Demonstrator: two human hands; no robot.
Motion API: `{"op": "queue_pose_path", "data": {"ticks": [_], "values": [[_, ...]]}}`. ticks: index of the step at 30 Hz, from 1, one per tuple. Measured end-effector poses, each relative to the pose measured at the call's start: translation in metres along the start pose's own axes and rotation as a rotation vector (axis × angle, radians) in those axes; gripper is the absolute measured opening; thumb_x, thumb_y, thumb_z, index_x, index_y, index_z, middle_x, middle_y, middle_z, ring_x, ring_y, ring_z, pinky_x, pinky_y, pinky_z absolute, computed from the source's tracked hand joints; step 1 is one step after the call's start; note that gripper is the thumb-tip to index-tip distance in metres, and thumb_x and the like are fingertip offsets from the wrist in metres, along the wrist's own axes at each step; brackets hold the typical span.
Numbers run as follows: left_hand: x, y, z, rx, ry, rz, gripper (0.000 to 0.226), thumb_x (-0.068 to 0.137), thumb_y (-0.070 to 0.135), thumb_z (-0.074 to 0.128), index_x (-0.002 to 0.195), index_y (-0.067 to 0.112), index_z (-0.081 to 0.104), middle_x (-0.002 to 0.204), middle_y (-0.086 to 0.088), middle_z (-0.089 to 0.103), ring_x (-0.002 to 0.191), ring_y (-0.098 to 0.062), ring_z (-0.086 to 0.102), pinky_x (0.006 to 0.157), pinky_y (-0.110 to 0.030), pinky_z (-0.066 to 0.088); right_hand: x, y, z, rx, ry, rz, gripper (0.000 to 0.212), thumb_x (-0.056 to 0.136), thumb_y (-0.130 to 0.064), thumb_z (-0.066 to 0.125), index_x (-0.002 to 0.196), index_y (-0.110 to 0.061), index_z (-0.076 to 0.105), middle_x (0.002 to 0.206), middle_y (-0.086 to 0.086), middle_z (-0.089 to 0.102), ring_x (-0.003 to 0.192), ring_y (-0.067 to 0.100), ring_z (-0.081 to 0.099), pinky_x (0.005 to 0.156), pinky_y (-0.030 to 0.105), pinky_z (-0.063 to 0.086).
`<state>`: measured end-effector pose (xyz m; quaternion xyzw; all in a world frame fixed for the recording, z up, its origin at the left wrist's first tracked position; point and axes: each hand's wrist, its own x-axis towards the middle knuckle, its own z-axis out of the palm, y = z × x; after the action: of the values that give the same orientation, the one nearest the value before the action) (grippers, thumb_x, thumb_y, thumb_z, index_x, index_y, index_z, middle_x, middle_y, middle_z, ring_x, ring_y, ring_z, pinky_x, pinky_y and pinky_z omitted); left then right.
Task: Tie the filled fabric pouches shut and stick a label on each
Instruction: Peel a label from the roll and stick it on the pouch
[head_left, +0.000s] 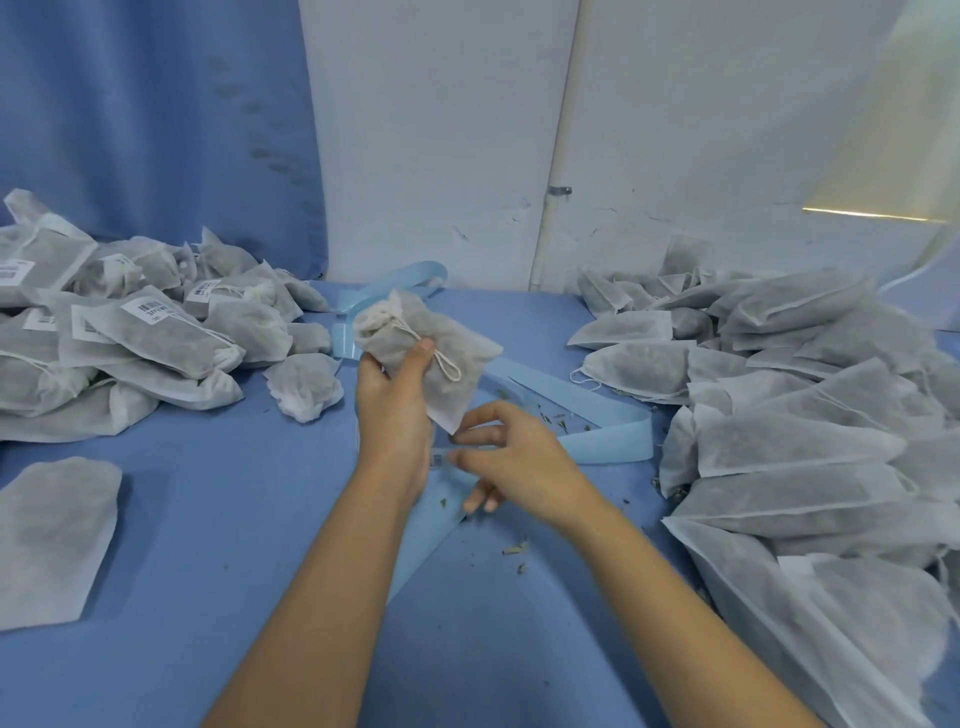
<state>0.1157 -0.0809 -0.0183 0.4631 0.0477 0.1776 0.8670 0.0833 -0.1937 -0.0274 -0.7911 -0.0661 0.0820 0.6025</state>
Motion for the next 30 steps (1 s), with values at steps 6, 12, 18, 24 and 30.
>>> {"op": "queue_pose_path", "data": {"ticks": [6,12,18,24,30], "values": [[-0.005,0.004,0.003,0.118,-0.089,-0.092,0.008,0.090,0.007,0.054,0.092,0.013,0.060,0.077,0.000,0.068,0.072,-0.015,0.064,0.067,-0.030,0.052,0.005,0.018,0.008,-0.383,0.186,-0.259,0.037,0.089,-0.001,0.052,0.077,-0.035,0.047,0.076,-0.014,0.062,0.057,0.012,0.065,0.059,0.027,0.052],[-0.009,-0.002,-0.005,0.542,-0.164,0.000,0.035,0.084,-0.004,0.040,0.056,0.018,0.038,0.041,0.015,0.037,0.045,-0.006,0.037,0.042,-0.016,0.029,0.013,0.035,-0.008,-0.407,0.382,-0.302,0.022,0.090,0.000,0.051,0.087,-0.020,0.059,0.083,-0.011,0.061,0.078,0.008,0.053,0.066,0.011,0.038],[-0.009,-0.019,-0.019,0.912,-0.232,0.105,0.035,0.085,0.000,0.042,0.056,0.015,0.029,0.056,0.001,0.034,0.054,-0.013,0.028,0.052,-0.028,0.022,0.016,0.045,-0.016,-0.408,0.453,-0.290,0.019,0.093,0.001,0.048,0.094,-0.015,0.059,0.092,-0.006,0.062,0.090,0.012,0.056,0.073,0.018,0.037],[-0.005,-0.028,-0.030,1.001,-0.230,0.194,0.038,0.091,0.006,0.043,0.056,0.015,0.031,0.057,0.002,0.037,0.056,-0.015,0.032,0.056,-0.031,0.026,0.015,0.042,-0.016,-0.346,0.564,-0.339,0.018,0.094,-0.001,0.052,0.108,-0.012,0.057,0.107,-0.005,0.054,0.087,0.007,0.057,0.079,0.021,0.043],[-0.008,-0.021,-0.028,0.659,-0.262,0.100,0.049,0.090,-0.001,0.044,0.047,0.023,0.048,0.048,0.016,0.047,0.049,0.002,0.043,0.053,-0.013,0.035,0.012,0.036,-0.015,-0.185,0.586,-0.342,0.017,0.093,-0.007,0.056,0.107,-0.016,0.059,0.098,-0.012,0.063,0.077,-0.001,0.061,0.068,0.014,0.045]]}}
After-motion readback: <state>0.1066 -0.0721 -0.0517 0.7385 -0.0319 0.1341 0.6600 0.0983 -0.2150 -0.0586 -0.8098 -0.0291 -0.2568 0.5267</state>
